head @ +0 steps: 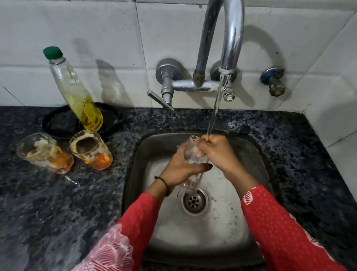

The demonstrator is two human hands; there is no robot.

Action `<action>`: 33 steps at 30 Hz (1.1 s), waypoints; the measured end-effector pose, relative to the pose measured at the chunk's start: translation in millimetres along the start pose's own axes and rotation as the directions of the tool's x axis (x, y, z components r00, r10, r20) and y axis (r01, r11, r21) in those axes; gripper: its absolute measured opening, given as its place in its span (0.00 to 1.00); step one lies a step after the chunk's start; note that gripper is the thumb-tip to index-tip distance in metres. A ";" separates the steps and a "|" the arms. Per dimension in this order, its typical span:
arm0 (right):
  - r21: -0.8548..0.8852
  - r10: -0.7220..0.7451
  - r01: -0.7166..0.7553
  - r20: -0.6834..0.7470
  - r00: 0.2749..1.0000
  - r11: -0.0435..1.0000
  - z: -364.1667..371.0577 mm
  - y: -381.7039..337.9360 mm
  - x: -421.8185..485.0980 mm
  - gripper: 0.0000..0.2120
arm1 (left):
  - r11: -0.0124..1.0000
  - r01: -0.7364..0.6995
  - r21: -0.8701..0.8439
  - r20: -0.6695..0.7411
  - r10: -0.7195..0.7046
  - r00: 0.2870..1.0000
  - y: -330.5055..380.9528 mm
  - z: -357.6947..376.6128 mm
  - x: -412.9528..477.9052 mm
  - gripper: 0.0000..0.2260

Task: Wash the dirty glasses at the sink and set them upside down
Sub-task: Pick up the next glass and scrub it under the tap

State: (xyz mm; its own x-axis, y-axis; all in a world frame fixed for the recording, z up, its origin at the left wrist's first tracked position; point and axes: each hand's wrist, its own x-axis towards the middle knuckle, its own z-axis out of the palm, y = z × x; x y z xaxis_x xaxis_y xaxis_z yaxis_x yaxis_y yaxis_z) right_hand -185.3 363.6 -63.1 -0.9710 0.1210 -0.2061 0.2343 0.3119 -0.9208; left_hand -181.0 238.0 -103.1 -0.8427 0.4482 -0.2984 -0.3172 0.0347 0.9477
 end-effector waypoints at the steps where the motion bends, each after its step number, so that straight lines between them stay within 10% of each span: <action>1: 0.108 -0.005 0.003 0.022 1.000 0.994 -1.4 1.8 -1.9 0.13 | 0.979 0.067 -0.193 0.124 -0.044 0.991 1.4 -2.5 -4.1 0.24; 5: 0.385 0.036 -0.056 0.060 0.998 0.921 -2.9 5.0 -7.5 0.12 | 0.738 0.413 -0.534 0.517 -0.102 0.850 2.8 -13.5 -14.8 0.17; 8: -0.035 -0.012 0.013 0.020 1.000 0.999 -2.3 1.1 -2.9 0.16 | 0.952 0.245 -0.182 0.179 -0.213 0.961 -0.5 -1.8 -9.6 0.20; 11: -0.239 0.003 0.004 0.033 0.999 0.971 0.9 -1.8 -2.0 0.18 | 0.966 -0.006 0.259 -0.126 0.040 0.991 -4.3 5.0 -0.2 0.29; 16: 0.370 0.001 0.021 -0.060 0.998 0.929 -9.3 -1.4 -7.2 0.17 | 0.861 0.260 -0.438 0.340 -0.108 0.934 17.3 -3.1 -16.6 0.19; 18: 0.360 0.036 0.001 -0.097 0.995 0.933 -11.1 -3.8 -7.5 0.16 | 0.840 0.317 -0.441 0.371 -0.151 0.916 18.9 1.9 -18.9 0.15; 21: -0.105 0.032 -0.039 -0.065 0.997 0.994 -6.0 -9.9 -3.1 0.16 | 0.993 0.017 0.115 0.017 -0.019 1.000 14.3 12.2 -11.8 0.17; 23: -0.166 0.064 -0.069 -0.039 0.997 0.984 -4.9 -10.6 -4.1 0.16 | 0.899 -0.094 0.427 -0.121 0.160 0.980 8.1 12.5 -5.0 0.27; 26: 0.252 0.063 -0.049 -0.046 0.997 0.967 -8.9 -7.2 -10.7 0.12 | 0.998 -0.039 0.042 0.024 0.038 0.999 10.2 1.0 -5.2 0.31; 29: 0.539 0.104 -0.052 -0.066 0.992 0.841 -13.3 -1.9 -11.5 0.09 | 0.885 0.217 -0.412 0.287 -0.100 0.953 17.8 -8.4 -10.3 0.27; 31: 0.313 0.077 -0.051 -0.072 0.994 0.948 -12.5 -1.1 -8.8 0.11 | 0.969 0.120 -0.215 0.149 -0.089 0.985 17.2 -2.8 -11.2 0.32; 33: 0.006 0.046 -0.046 -0.014 0.999 0.999 -10.1 -5.1 -7.8 0.14 | 0.938 -0.060 0.341 -0.064 0.087 0.994 12.6 4.5 -9.1 0.37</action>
State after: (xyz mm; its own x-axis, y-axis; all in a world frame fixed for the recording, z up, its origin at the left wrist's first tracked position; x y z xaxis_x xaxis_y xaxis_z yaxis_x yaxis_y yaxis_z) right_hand -178.4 370.6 -53.4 -0.9583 0.1488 -0.2438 0.2787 0.2999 -0.9124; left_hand -175.4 238.4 -88.0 -0.8930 0.3919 -0.2214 -0.0984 0.3101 0.9456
